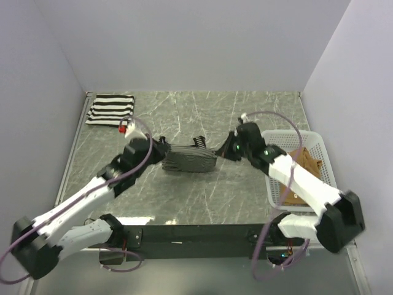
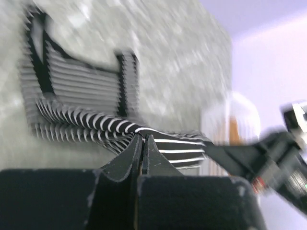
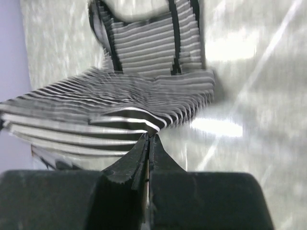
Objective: Fold and stack the tank tops
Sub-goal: Fold the tank top, then neatly place the folded tank top to the corner
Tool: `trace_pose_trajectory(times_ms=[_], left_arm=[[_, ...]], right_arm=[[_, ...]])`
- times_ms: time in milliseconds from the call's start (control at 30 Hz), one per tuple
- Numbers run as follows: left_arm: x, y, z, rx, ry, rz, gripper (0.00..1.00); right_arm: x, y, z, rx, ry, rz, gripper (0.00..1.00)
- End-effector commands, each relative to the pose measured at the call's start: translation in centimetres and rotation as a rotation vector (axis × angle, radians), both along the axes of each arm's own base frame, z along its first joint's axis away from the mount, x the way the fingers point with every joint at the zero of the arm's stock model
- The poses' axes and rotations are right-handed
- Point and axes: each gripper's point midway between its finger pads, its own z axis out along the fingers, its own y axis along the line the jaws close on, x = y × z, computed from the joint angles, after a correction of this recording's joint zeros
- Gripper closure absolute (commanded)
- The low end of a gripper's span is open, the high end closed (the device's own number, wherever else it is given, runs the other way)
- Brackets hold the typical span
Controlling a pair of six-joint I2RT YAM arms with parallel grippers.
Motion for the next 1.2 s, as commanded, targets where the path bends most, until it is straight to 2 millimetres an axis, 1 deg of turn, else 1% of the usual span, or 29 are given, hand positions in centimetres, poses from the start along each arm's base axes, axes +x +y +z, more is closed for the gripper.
trace_pose_trajectory(times_ms=[0, 33, 67, 100, 133, 167, 200, 233, 267, 300, 333, 367, 400, 433, 467, 500, 600, 633, 700, 733, 800, 833, 867, 967, 1000, 1033, 1067, 1100, 1167], left_arm=[[6.2, 1.4, 2.3, -0.033, -0.078, 0.051, 0.99], [7.7, 1.1, 0.8, -0.014, -0.041, 0.036, 0.99], [8.8, 1.3, 0.4, -0.010, -0.031, 0.048, 0.99], [10.4, 1.5, 1.6, -0.024, -0.054, 0.063, 1.00], [12.2, 2.3, -0.4, -0.006, -0.007, 0.087, 0.99], [13.2, 2.5, -0.8, -0.008, 0.003, 0.086, 0.99], [15.2, 3.8, 0.1, -0.017, -0.013, 0.120, 0.99], [16.7, 4.1, -2.2, 0.014, 0.040, 0.131, 1.00], [17.7, 4.4, -3.0, 0.017, 0.059, 0.126, 0.99], [19.1, 4.5, -2.4, 0.011, 0.049, 0.121, 0.99], [20.8, 5.6, -4.8, 0.040, 0.086, 0.134, 0.97], [22.0, 5.9, -4.4, 0.038, 0.082, 0.132, 0.93], [22.8, 6.8, -5.3, 0.044, 0.107, 0.138, 0.75], [23.4, 7.0, -6.8, 0.054, 0.133, 0.119, 0.66], [23.7, 7.1, -7.0, 0.050, 0.133, 0.106, 0.61], [23.7, 7.5, -7.1, 0.046, 0.130, 0.107, 0.51], [23.0, 8.5, -7.3, 0.059, 0.134, 0.128, 0.43], [22.6, 8.8, -6.4, 0.060, 0.119, 0.137, 0.44], [21.4, 9.7, -7.3, 0.079, 0.150, 0.180, 0.46], [20.8, 10.1, -6.7, 0.075, 0.150, 0.201, 0.47], [18.9, 10.3, -8.3, 0.090, 0.200, 0.198, 0.47], [18.4, 11.1, -7.9, 0.103, 0.193, 0.244, 0.45], [17.3, 11.3, -9.3, 0.109, 0.221, 0.246, 0.42], [15.6, 11.1, -11.1, 0.111, 0.262, 0.219, 0.36], [15.5, 11.0, -11.4, 0.110, 0.263, 0.207, 0.35], [15.1, 10.4, -12.3, 0.115, 0.292, 0.165, 0.34], [15.1, 10.2, -12.4, 0.121, 0.295, 0.146, 0.34], [14.8, 9.8, -13.3, 0.133, 0.317, 0.105, 0.33], [14.8, 9.7, -13.8, 0.150, 0.336, 0.081, 0.31]], right_arm=[[4.4, 1.4, 1.8, 0.050, -0.034, 0.108, 1.00], [6.1, 1.9, 3.0, 0.064, -0.054, 0.123, 1.00], [7.4, 2.5, 0.8, 0.056, 0.012, 0.135, 1.00], [8.9, 2.3, 0.3, 0.053, 0.024, 0.124, 1.00], [11.0, 2.9, 2.0, 0.074, -0.002, 0.133, 1.00], [12.5, 3.4, -0.7, 0.060, 0.065, 0.140, 1.00], [13.7, 3.4, -1.0, 0.066, 0.082, 0.141, 1.00], [16.1, 4.1, 0.8, 0.082, 0.040, 0.140, 0.94], [17.5, 4.4, -1.8, 0.070, 0.094, 0.141, 0.86], [18.4, 4.4, -2.4, 0.067, 0.118, 0.139, 0.77], [20.4, 4.9, -1.0, 0.073, 0.074, 0.139, 0.61], [21.2, 5.2, -3.2, 0.054, 0.109, 0.143, 0.56], [21.7, 5.1, -3.5, 0.037, 0.113, 0.141, 0.46], [22.7, 4.9, -3.0, 0.011, 0.084, 0.137, 0.43], [23.1, 4.5, -3.4, -0.019, 0.086, 0.127, 0.41], [22.9, 4.0, -3.4, -0.046, 0.087, 0.119, 0.40], [22.4, 1.9, -1.9, -0.118, 0.015, 0.050, 0.39], [20.8, 1.3, -2.0, -0.146, 0.008, 0.038, 0.39], [19.3, 1.2, -2.5, -0.212, -0.013, 0.029, 0.40], [18.1, 1.0, -3.6, -0.254, 0.005, 0.035, 0.40], [16.5, 2.2, -3.8, -0.326, -0.027, 0.051, 0.40], [15.7, 2.5, -4.5, -0.365, -0.025, 0.057, 0.40], [15.1, 3.1, -5.0, -0.404, -0.032, 0.063, 0.40], [14.3, 4.4, -6.8, -0.441, -0.007, 0.092, 0.41], [13.7, 5.4, -7.2, -0.446, -0.009, 0.112, 0.41], [13.6, 5.7, -8.0, -0.458, 0.002, 0.118, 0.41], [13.4, 6.0, -8.5, -0.467, 0.007, 0.126, 0.41], [13.3, 6.2, -8.9, -0.485, 0.011, 0.128, 0.42], [13.0, 6.0, -10.5, -0.517, 0.043, 0.131, 0.43]])
